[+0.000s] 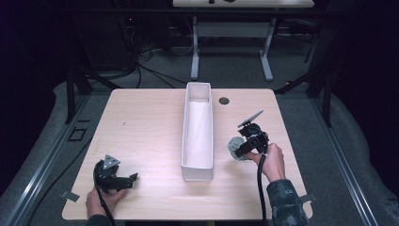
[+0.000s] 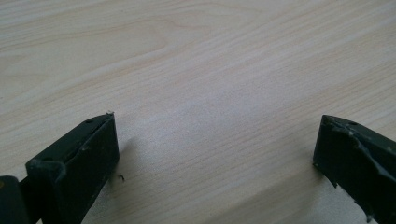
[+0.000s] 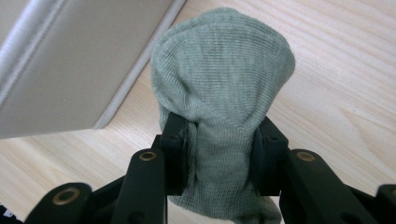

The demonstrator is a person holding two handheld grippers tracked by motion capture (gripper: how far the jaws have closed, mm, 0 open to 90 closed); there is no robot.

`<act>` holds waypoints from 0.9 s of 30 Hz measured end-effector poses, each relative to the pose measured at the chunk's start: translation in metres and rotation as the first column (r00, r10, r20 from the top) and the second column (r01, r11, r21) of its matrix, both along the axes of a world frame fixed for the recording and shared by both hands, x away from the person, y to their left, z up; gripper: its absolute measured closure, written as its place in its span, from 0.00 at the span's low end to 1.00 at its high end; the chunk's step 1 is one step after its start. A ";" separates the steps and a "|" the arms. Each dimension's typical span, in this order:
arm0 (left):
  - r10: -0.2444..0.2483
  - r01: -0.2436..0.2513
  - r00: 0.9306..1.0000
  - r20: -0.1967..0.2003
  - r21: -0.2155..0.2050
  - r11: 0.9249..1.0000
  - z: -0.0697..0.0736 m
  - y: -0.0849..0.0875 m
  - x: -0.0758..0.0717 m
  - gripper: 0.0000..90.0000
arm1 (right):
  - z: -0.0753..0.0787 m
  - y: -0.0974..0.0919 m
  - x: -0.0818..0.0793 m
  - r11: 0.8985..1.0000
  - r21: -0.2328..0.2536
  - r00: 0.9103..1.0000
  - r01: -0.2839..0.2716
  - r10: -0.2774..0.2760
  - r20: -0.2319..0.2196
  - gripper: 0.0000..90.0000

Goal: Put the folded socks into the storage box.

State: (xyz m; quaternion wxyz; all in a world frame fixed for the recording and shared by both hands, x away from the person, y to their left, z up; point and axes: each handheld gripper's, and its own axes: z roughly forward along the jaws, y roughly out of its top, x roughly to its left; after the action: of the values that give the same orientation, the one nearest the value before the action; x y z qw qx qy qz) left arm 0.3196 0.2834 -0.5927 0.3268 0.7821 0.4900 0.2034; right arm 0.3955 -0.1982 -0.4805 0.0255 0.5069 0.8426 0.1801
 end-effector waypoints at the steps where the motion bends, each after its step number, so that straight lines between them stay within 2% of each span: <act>1: 0.000 0.000 1.000 -0.002 -0.003 1.000 0.000 0.000 0.000 0.00 | 0.001 0.000 0.000 1.000 -0.002 1.000 -0.004 0.004 0.004 0.70; 8: -0.003 0.003 1.000 -0.003 -0.002 1.000 0.000 0.000 0.000 0.00 | 0.015 -0.001 -0.001 1.000 0.005 1.000 -0.008 0.008 0.013 0.70; 22: -0.003 0.003 1.000 -0.003 -0.001 1.000 0.000 0.000 0.000 0.00 | 0.033 0.005 -0.002 0.999 -0.002 0.999 -0.037 0.037 0.002 0.70; 27: -0.003 0.003 1.000 -0.002 -0.002 1.000 0.000 0.000 0.000 0.00 | 0.040 0.008 -0.002 0.999 -0.001 0.999 -0.048 0.048 0.011 0.70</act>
State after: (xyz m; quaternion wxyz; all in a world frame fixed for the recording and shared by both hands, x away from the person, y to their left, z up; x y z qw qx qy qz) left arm 0.3194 0.2831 -0.5926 0.3271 0.7828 0.4895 0.2016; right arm 0.3934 -0.1902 -0.4403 0.0262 0.4853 0.8545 0.1832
